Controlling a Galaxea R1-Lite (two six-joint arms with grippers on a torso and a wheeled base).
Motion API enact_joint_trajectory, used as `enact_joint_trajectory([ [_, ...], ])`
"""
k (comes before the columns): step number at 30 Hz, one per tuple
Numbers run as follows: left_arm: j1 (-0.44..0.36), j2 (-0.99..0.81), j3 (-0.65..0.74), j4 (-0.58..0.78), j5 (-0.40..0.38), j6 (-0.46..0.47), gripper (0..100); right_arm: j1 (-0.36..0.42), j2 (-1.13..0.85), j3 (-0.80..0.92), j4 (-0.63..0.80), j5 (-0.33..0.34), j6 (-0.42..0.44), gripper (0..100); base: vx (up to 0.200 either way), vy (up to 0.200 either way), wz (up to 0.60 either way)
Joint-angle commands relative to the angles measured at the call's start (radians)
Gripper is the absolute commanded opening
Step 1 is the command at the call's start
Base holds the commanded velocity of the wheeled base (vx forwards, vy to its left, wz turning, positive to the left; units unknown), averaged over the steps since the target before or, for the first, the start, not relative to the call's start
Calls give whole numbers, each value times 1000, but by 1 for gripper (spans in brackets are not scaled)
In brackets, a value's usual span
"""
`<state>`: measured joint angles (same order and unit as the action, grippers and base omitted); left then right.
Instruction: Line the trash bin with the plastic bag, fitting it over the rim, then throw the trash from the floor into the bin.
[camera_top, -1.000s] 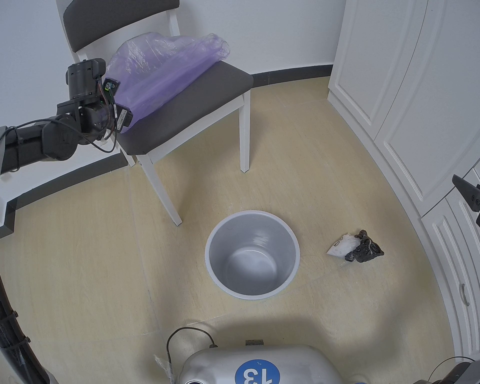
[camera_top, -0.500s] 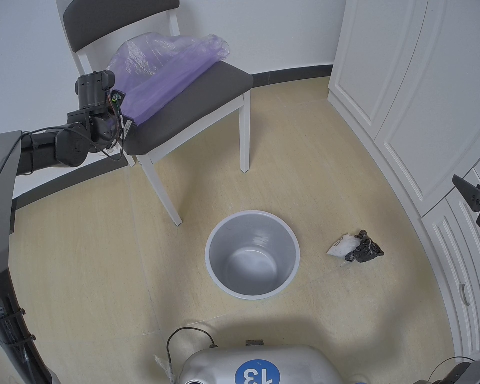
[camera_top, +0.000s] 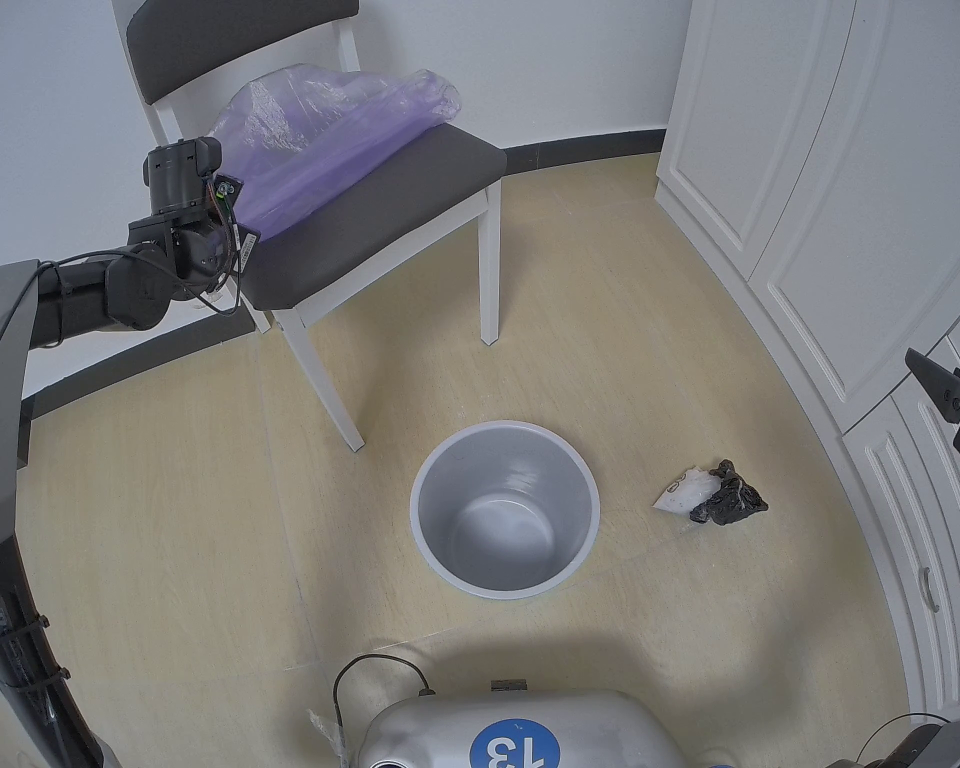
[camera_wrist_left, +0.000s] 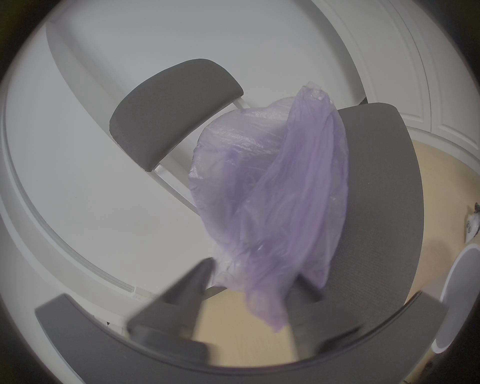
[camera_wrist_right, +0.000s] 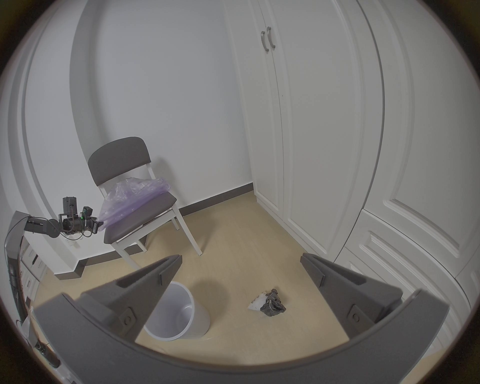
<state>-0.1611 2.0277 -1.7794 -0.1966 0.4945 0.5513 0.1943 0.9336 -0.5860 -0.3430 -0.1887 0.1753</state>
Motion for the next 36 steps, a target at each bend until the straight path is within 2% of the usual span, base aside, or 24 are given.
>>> enact_joint_trajectory([
  [1,-6,-9,0,0,-4,-2,0,2,1,0,-1,0,1,100,0,0,0],
  [5,-8,-23,5,2,-10,-4,0,5,2,0,-1,3,3,100,0,0,0],
  [9,-35,-76,18,5,-13,-11,0,60,7,-12,-8,11,61,100,0,0,0],
  [14,-83,-150,24,14,-13,-11,0,177,36,8,-18,-14,73,100,0,0,0],
  [17,-130,-216,21,29,-28,-4,0,275,68,43,-48,-71,78,100,0,0,0],
  [21,-221,-317,-3,158,-86,-5,0,360,90,78,-79,-117,78,100,0,0,0],
  [26,-344,-376,-101,327,-89,-7,0,390,90,90,-99,-112,87,100,0,0,0],
  [28,-360,-379,-117,345,-93,-5,0,395,90,90,-99,-112,92,100,0,0,0],
  [33,-483,-412,-180,437,-185,6,0,409,86,109,-117,-112,99,100,0,0,0],
  [36,-538,-417,-204,470,-197,35,0,409,90,109,-145,-109,101,100,0,0,0],
])
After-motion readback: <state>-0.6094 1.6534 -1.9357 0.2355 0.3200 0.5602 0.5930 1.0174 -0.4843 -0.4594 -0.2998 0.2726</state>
